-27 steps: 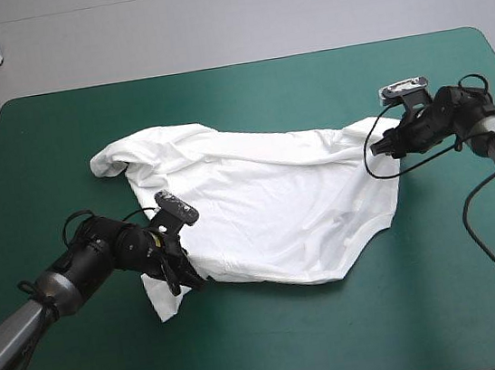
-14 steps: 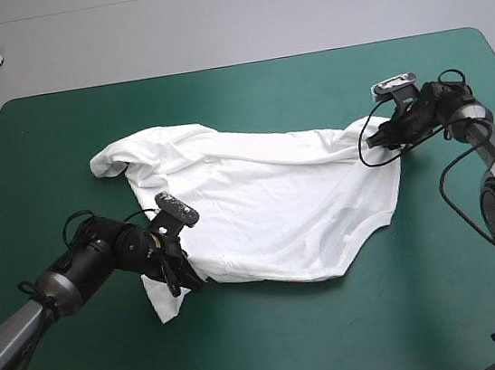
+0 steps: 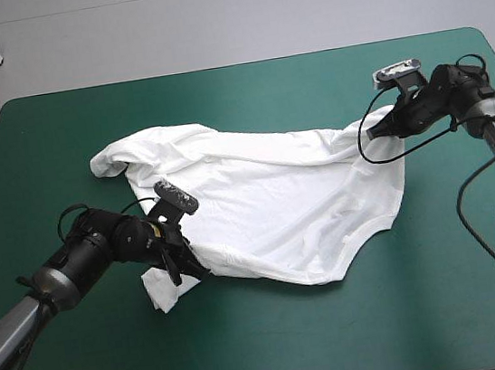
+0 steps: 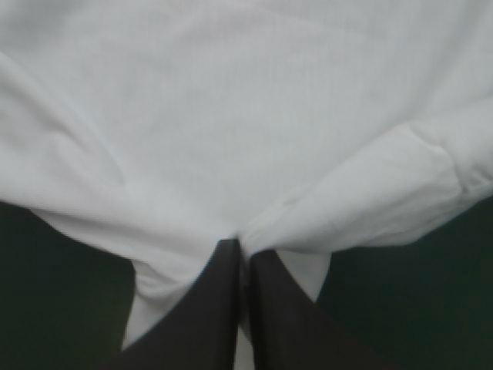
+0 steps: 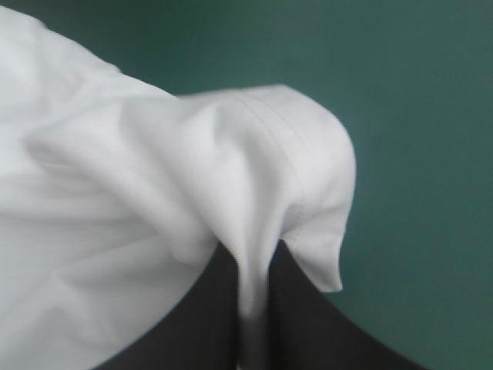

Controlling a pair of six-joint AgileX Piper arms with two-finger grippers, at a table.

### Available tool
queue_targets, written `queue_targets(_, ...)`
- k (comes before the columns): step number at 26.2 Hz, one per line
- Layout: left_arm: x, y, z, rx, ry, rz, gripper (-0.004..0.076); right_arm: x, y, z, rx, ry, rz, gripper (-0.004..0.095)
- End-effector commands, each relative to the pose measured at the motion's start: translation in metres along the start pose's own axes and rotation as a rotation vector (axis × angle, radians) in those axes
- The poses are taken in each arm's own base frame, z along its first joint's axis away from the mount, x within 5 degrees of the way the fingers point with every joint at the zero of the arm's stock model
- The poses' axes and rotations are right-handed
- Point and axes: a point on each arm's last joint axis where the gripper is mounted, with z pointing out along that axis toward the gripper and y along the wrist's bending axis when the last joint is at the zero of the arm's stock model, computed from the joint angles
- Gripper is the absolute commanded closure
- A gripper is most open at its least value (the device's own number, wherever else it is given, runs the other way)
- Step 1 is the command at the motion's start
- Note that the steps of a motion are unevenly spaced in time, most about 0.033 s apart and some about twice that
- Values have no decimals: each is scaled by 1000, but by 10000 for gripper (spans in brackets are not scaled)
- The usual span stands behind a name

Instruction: Fold the cloth

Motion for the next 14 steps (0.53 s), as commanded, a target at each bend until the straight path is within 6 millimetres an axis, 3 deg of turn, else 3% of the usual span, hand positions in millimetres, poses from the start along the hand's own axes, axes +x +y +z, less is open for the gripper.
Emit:
queue_targets(1, -27, 5, -34, -52, -158, 6, 705, -16, 16, -74, -48, -188, -36, 916)
queue_targets(4, -51, 18, -66, -172, -248, 44, 705, -19, 32, -129, -72, -342, -72, 916)
queue_targets(10, -87, 36, -125, -401, -430, 130, 704, -28, 47, -194, -74, -552, -116, 916)
queue_targets(14, -103, 53, -169, -477, -555, 81, 704, -37, 54, -232, -79, -636, -138, 916)
